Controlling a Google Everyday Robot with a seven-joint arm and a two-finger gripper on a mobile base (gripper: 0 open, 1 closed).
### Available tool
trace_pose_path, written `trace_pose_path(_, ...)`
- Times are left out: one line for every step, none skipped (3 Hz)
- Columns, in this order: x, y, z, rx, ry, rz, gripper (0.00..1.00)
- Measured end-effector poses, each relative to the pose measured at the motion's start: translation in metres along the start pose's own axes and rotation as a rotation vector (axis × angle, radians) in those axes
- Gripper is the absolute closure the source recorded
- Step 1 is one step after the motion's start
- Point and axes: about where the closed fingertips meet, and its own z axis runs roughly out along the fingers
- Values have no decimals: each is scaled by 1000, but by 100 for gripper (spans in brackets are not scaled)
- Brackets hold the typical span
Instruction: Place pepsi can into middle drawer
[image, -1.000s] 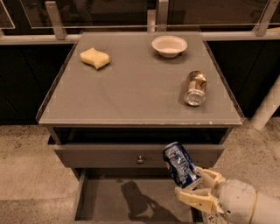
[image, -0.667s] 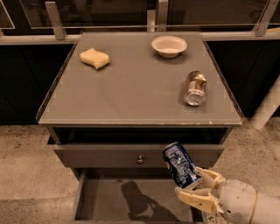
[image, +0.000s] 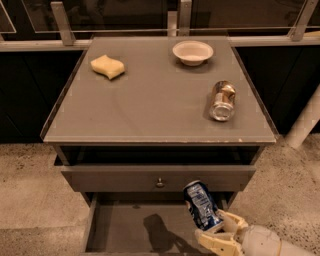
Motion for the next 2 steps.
trace_pose_path(64,-4,6,0,-16,162,100)
trace_pose_path(118,-10,9,13,-17,302,100)
